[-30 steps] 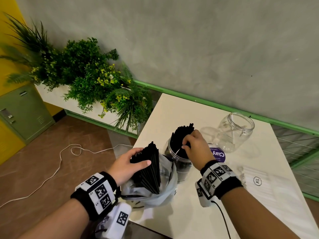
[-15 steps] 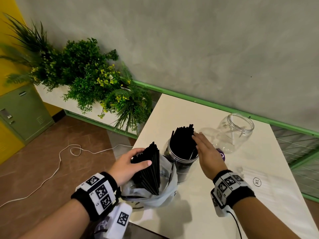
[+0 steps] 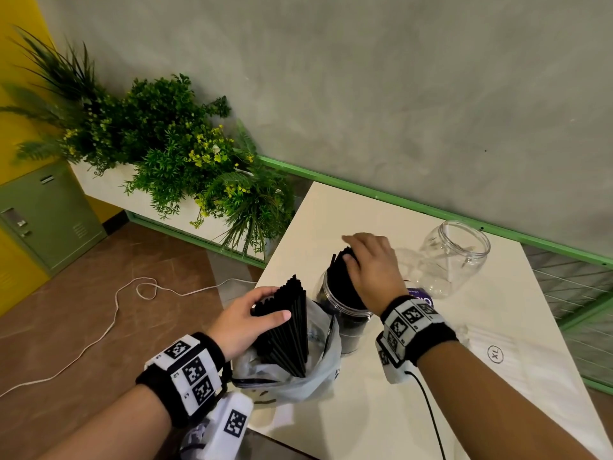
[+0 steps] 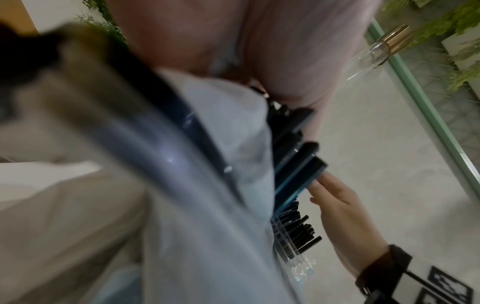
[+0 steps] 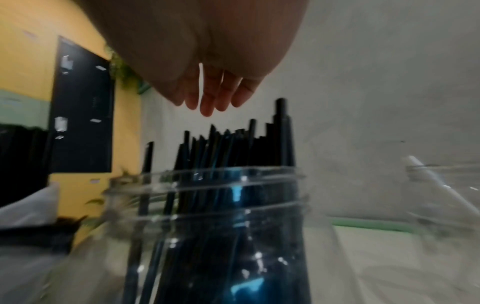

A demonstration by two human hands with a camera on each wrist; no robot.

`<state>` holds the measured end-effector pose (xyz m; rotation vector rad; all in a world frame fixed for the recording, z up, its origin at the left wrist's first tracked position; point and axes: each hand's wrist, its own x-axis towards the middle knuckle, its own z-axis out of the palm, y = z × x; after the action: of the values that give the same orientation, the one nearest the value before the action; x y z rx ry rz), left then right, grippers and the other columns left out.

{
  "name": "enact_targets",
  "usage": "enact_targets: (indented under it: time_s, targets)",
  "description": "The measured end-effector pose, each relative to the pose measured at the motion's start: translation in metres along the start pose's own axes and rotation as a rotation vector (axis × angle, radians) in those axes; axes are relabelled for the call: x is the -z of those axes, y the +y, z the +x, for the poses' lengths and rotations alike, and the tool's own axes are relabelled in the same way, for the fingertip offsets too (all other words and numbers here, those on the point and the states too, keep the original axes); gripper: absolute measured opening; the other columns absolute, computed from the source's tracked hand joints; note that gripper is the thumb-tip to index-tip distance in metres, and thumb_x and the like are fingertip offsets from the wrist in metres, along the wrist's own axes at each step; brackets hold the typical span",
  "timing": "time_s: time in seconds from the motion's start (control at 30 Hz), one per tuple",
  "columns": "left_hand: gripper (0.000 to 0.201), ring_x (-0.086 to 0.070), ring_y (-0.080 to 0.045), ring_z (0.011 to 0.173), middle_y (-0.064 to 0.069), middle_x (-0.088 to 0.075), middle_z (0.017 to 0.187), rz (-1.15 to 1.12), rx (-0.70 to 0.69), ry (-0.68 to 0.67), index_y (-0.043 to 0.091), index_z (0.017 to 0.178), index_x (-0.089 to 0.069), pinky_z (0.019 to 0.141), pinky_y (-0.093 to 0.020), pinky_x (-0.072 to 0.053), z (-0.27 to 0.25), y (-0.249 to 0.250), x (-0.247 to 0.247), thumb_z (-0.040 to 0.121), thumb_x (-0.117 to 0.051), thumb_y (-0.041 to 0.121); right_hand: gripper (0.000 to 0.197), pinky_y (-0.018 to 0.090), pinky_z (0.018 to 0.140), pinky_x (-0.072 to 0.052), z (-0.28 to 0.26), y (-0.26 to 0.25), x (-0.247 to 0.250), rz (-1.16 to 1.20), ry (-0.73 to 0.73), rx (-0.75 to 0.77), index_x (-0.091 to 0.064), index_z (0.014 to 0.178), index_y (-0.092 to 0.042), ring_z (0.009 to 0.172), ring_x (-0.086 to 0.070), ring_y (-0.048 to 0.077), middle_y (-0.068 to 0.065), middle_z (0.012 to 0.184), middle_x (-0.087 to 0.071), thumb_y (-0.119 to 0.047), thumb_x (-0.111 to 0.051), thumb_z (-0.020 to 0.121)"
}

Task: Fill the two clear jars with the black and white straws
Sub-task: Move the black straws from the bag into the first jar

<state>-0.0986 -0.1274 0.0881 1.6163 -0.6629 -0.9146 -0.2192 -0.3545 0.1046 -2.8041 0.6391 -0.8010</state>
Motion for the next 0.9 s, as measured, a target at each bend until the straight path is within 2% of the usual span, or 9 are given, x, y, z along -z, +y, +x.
enact_targets:
  time_s: [0.13, 0.27, 0.37, 0.43, 0.5, 0.6, 0.7, 0.8, 0.9]
  targets:
    - [0.065, -0.066, -0.013, 0.098, 0.004, -0.068, 0.107, -0.008, 0.009, 0.003, 0.033, 0.108, -0.062, 0.091, -0.032, -0.052, 0.0, -0.001, 0.002, 0.048, -0.074, 0.056, 0.064, 0.05, 0.108, -0.028, -0.005, -0.008, -0.017, -0.224, -0.27, 0.039, -0.047, 0.138, -0.018, 0.134, -0.036, 0.028, -0.001, 0.138, -0.052, -0.052, -0.023, 0.089]
    - [0.051, -0.065, -0.013, 0.098, 0.005, -0.067, 0.107, -0.002, 0.011, 0.008, 0.033, 0.106, -0.062, 0.089, -0.028, -0.051, -0.001, 0.001, 0.001, 0.062, -0.083, 0.044, 0.059, 0.051, 0.111, -0.023, -0.004, -0.007, -0.019, -0.247, -0.2, 0.049, -0.047, 0.137, -0.023, 0.138, -0.031, 0.029, -0.001, 0.143, -0.046, -0.056, -0.035, 0.09]
    - [0.033, -0.064, -0.012, 0.097, 0.004, -0.067, 0.106, 0.007, 0.015, 0.012, 0.032, 0.106, -0.061, 0.088, -0.027, -0.051, -0.001, 0.002, 0.0, 0.076, -0.074, 0.027, 0.028, 0.052, 0.104, -0.032, -0.006, -0.009, -0.018, -0.225, -0.142, 0.107, -0.067, 0.11, -0.026, 0.133, -0.034, 0.031, 0.003, 0.136, -0.051, -0.039, -0.064, 0.085]
    - [0.031, -0.064, -0.011, 0.097, 0.004, -0.066, 0.107, 0.007, 0.012, 0.007, 0.031, 0.107, -0.061, 0.086, -0.024, -0.051, -0.001, 0.002, 0.0, 0.079, -0.072, 0.023, 0.007, 0.05, 0.099, -0.034, -0.011, -0.007, -0.018, -0.187, -0.048, 0.1, -0.072, 0.087, -0.026, 0.127, -0.034, 0.03, 0.003, 0.13, -0.054, -0.029, -0.071, 0.081]
    - [0.032, -0.064, -0.008, 0.095, 0.005, -0.066, 0.107, 0.007, 0.006, 0.01, 0.03, 0.108, -0.061, 0.08, -0.018, -0.05, -0.001, 0.002, 0.001, 0.08, -0.072, 0.022, 0.003, 0.045, 0.094, -0.033, -0.02, -0.001, -0.015, -0.13, 0.033, 0.056, -0.072, 0.082, -0.025, 0.117, -0.036, 0.027, 0.003, 0.119, -0.057, -0.026, -0.074, 0.079]
    - [0.032, -0.064, -0.005, 0.093, 0.006, -0.066, 0.107, 0.004, 0.003, 0.024, 0.029, 0.109, -0.062, 0.073, -0.012, -0.048, -0.001, 0.0, 0.001, 0.08, -0.073, 0.021, 0.012, 0.04, 0.085, -0.032, -0.04, 0.007, -0.009, -0.157, 0.065, 0.068, -0.071, 0.088, -0.026, 0.102, -0.041, 0.023, -0.004, 0.102, -0.058, -0.034, -0.062, 0.085]
    - [0.032, -0.065, -0.001, 0.088, 0.004, -0.066, 0.107, -0.018, 0.0, 0.013, 0.026, 0.11, -0.061, 0.068, -0.01, -0.048, -0.002, 0.001, -0.001, 0.081, -0.071, 0.018, 0.029, 0.04, 0.081, -0.036, -0.05, 0.009, -0.006, -0.219, 0.024, 0.056, -0.065, 0.106, -0.026, 0.098, -0.044, 0.022, -0.005, 0.102, -0.058, -0.039, -0.047, 0.087]
    - [0.031, -0.066, 0.003, 0.081, 0.003, -0.066, 0.106, -0.036, 0.001, 0.006, 0.025, 0.11, -0.061, 0.065, -0.008, -0.047, -0.002, 0.002, -0.002, 0.082, -0.07, 0.016, 0.041, 0.041, 0.079, -0.039, -0.042, 0.005, -0.008, -0.275, -0.011, 0.026, -0.056, 0.125, -0.026, 0.093, -0.045, 0.026, 0.001, 0.104, -0.054, -0.037, -0.06, 0.086]
    - [0.032, -0.065, -0.001, 0.086, 0.002, -0.066, 0.108, -0.033, 0.003, 0.007, 0.024, 0.111, -0.062, 0.067, -0.008, -0.047, -0.002, 0.002, -0.003, 0.081, -0.071, 0.016, 0.042, 0.042, 0.076, -0.04, -0.031, -0.002, -0.01, -0.294, -0.036, 0.04, -0.061, 0.12, -0.025, 0.089, -0.046, 0.027, 0.002, 0.098, -0.054, -0.039, -0.07, 0.081]
